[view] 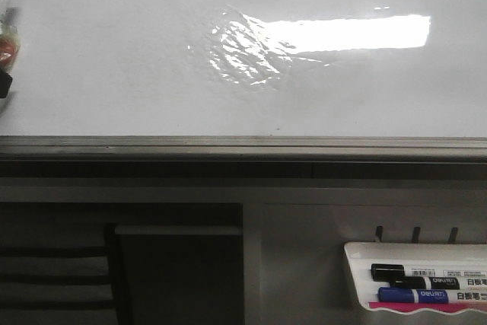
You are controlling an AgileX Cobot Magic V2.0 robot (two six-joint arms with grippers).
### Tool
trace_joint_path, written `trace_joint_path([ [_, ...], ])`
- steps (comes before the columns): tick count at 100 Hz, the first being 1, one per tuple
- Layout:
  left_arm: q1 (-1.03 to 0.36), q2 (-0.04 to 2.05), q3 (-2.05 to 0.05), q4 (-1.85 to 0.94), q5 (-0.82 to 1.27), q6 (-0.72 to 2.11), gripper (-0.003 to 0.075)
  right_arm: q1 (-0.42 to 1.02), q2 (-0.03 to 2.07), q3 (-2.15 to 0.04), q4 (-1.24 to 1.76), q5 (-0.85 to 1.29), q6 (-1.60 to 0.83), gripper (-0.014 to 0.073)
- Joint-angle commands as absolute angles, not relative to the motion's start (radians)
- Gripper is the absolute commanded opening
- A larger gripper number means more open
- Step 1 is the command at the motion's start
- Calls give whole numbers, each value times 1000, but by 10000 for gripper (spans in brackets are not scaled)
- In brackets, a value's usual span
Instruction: Write number 7 on whiteboard
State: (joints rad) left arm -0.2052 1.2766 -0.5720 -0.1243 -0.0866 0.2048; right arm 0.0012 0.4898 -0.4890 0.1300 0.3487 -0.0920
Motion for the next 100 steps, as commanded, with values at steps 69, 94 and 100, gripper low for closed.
trace_joint_path([
  [69, -223, 1235, -609, -123, -149, 204, -20, -7, 506, -528, 129, 324, -99, 460],
  [94, -235, 1136, -767, -123, 370, 204, -20, -7, 552, -684, 141, 596, -99, 460],
  [100, -235, 1129, -829, -123, 518, 207, -20, -7, 575, -735, 141, 689, -99, 460],
])
